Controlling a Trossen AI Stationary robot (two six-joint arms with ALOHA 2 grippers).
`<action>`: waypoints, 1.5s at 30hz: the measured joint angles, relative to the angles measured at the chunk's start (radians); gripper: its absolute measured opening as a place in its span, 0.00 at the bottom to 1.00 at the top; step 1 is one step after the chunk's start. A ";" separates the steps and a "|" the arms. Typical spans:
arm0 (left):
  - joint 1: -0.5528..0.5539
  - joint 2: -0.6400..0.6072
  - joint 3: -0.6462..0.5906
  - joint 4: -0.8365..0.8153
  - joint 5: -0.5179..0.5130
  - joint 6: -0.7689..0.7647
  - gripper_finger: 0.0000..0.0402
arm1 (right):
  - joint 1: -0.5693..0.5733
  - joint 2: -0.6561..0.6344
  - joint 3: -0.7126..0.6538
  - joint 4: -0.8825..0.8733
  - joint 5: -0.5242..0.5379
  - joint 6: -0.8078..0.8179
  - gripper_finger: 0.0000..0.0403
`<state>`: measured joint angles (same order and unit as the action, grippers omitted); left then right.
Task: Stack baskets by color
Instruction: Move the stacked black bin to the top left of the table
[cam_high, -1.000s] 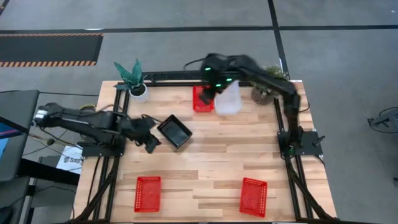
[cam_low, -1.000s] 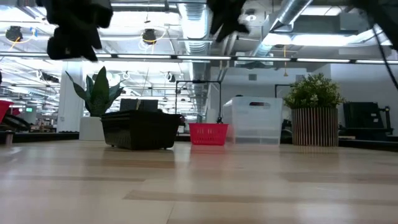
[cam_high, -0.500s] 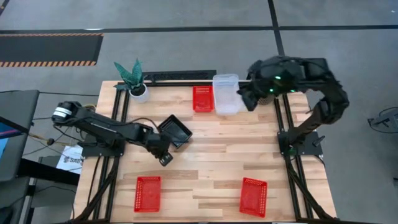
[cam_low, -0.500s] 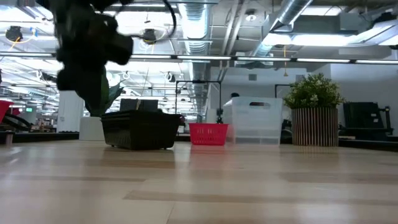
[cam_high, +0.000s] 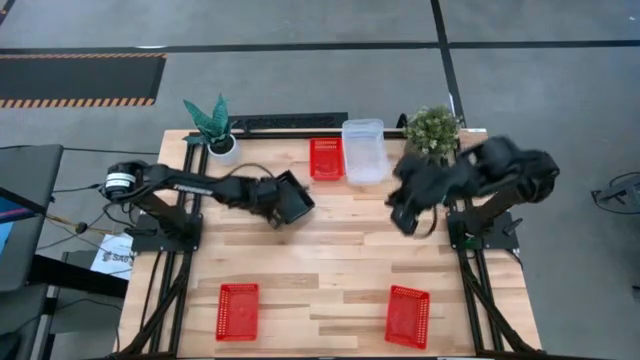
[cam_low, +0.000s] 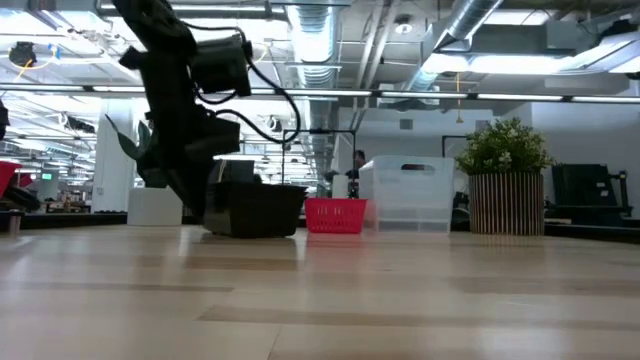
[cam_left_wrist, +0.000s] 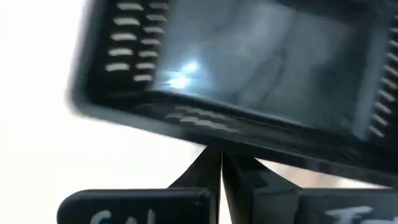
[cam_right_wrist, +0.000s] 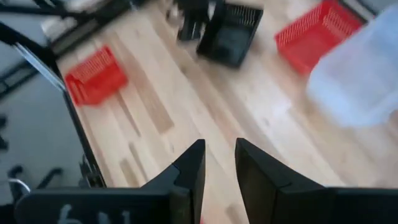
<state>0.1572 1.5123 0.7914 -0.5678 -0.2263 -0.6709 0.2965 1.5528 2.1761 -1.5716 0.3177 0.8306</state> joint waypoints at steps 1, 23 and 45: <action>0.033 -0.001 0.000 0.002 -0.012 0.024 0.00 | 0.027 0.006 -0.021 -0.003 0.001 0.026 0.27; -0.150 -0.198 0.122 0.308 0.253 -0.231 0.00 | 0.256 0.004 -0.285 0.001 0.049 0.330 0.27; -0.226 0.274 0.348 -0.092 -0.087 0.019 0.00 | 0.340 0.005 -0.342 0.001 0.051 0.504 0.27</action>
<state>-0.0690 1.7866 1.1390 -0.6602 -0.3131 -0.6519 0.6361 1.5578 1.8344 -1.5708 0.3686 1.3343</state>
